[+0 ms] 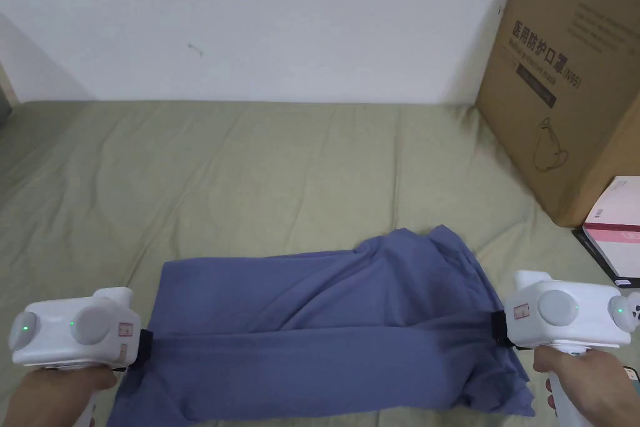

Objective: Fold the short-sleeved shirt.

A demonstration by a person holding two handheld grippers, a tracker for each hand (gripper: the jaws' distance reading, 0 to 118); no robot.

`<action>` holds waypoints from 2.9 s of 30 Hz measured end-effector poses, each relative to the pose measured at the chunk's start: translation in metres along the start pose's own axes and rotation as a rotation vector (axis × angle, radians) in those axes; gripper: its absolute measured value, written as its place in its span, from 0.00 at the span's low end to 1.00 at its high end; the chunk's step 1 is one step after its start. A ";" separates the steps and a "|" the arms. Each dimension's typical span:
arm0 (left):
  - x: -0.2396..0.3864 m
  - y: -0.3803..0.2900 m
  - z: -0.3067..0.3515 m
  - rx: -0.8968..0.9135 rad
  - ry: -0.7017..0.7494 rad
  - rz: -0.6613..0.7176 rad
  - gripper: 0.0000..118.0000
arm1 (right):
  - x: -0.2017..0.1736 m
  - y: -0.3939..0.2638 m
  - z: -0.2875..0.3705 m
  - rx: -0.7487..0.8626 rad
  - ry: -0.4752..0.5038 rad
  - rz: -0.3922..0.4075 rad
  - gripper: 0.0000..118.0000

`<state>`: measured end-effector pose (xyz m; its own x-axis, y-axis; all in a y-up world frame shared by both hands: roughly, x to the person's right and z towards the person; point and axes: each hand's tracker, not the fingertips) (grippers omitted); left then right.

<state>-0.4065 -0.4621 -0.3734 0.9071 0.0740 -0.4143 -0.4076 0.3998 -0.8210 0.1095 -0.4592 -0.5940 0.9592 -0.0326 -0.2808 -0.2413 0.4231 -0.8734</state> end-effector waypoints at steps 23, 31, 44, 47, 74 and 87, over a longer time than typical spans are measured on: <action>0.021 -0.181 0.148 0.638 0.018 -0.118 0.01 | -0.057 -0.185 0.178 0.768 0.188 0.121 0.01; -0.006 -0.153 0.047 0.275 0.039 -0.105 0.90 | -0.052 -0.184 0.175 0.738 0.190 0.117 0.01; -0.013 -0.120 -0.011 0.247 0.068 -0.078 0.06 | 0.009 -0.150 0.077 0.387 -0.034 0.103 0.24; 0.025 -0.117 0.060 0.294 0.083 -0.096 0.06 | 0.030 -0.133 0.040 0.271 -0.041 0.052 0.94; -0.041 -0.160 0.138 0.204 -0.121 -0.141 0.05 | 0.047 -0.167 0.128 0.085 0.176 0.055 0.11; -0.055 -0.191 0.143 0.394 -0.040 -0.084 0.96 | 0.034 -0.190 0.133 0.147 0.136 0.013 0.77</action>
<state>-0.3634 -0.4116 -0.1375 0.9421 0.0589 -0.3302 -0.2678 0.7249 -0.6347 0.2077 -0.4201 -0.3846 0.9251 -0.1441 -0.3512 -0.2196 0.5515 -0.8048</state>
